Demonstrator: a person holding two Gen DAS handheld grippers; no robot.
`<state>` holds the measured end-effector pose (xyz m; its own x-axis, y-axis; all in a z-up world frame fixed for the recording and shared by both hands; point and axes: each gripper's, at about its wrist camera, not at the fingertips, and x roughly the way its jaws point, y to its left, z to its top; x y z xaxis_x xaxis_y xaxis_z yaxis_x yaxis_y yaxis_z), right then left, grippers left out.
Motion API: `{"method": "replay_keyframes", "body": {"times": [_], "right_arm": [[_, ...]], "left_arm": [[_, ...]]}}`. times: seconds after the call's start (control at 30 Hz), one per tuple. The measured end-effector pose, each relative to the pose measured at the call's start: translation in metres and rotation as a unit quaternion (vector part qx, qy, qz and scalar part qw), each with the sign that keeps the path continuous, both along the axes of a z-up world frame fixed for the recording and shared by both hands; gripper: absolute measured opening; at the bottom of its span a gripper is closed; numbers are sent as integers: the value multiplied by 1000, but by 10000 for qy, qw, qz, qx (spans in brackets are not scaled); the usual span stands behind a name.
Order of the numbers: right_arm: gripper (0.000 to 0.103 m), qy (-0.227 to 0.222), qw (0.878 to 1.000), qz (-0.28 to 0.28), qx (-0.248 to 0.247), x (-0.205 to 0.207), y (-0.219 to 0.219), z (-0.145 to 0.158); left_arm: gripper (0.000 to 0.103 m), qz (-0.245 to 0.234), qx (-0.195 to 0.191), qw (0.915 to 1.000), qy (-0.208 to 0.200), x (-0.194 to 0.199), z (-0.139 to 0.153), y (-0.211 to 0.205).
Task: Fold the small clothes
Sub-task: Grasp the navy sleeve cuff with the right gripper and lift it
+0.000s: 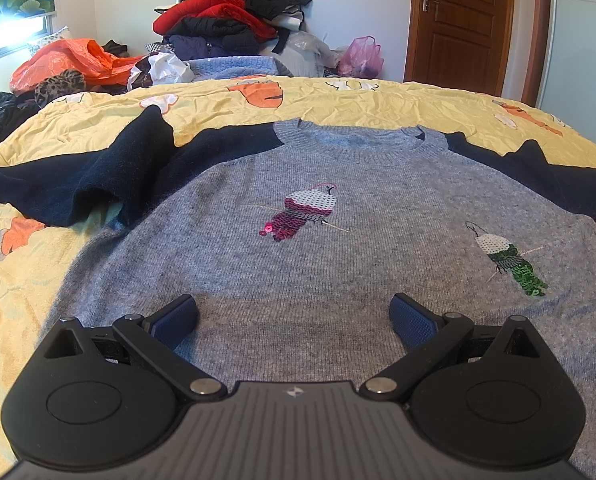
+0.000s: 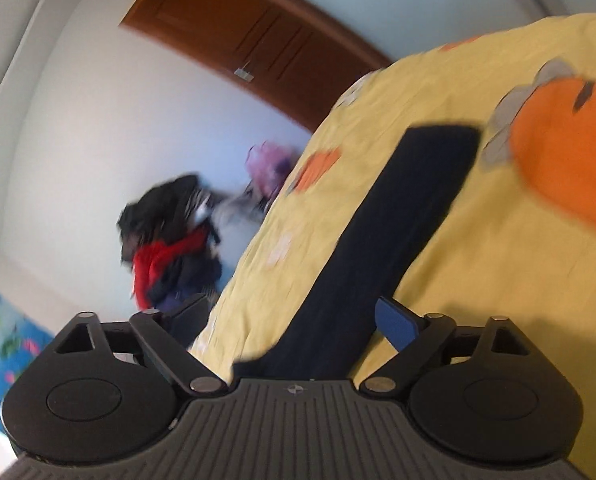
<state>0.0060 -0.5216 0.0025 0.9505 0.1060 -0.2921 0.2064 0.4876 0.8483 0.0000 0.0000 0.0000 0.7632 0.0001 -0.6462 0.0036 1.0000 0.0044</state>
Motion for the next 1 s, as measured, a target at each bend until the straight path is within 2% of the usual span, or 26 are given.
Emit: {"method": "replay_keyframes", "body": {"times": [0.13, 0.27, 0.47, 0.53, 0.63, 0.67, 0.7, 0.77, 0.83, 0.93, 1.0], "right_arm": [[86, 156, 9981, -593, 115, 14, -45, -18], [83, 414, 9960, -795, -9, 33, -62, -27], [78, 549, 9935, -635, -765, 53, -57, -28], [71, 693, 9901, -581, -1078, 62, -54, -27], [42, 861, 9866, -489, -1294, 69, -50, -28], [24, 921, 9856, -476, -1334, 69, -49, -28], [17, 940, 9849, -494, -1369, 64, -46, -24], [17, 795, 9826, -495, -1605, 58, -33, -12], [18, 500, 9780, -252, -2011, 52, -6, 8], [18, -47, 9634, 431, -2646, 42, 59, 40], [18, -377, 9510, 1041, -2886, 37, 111, 53]], "left_arm": [[103, 1, 0, 10000, 0, 0, 0, 0], [103, 1, -4, 10000, 0, 0, 0, 0], [103, 0, -2, 10000, 0, 0, 0, 0], [103, 0, -3, 10000, -1, 0, 0, 0], [103, 0, -5, 10000, -1, 0, 0, 0], [103, -1, -9, 10000, -2, 0, 0, 0], [103, -1, -14, 10000, -3, 0, 0, 0], [103, -2, -11, 10000, -3, 0, 0, 0], [103, -1, -13, 10000, -4, 0, 0, 0], [103, -1, -27, 10000, -8, 0, 0, -1], [103, -2, -26, 10000, -8, 1, 1, -2]]}}
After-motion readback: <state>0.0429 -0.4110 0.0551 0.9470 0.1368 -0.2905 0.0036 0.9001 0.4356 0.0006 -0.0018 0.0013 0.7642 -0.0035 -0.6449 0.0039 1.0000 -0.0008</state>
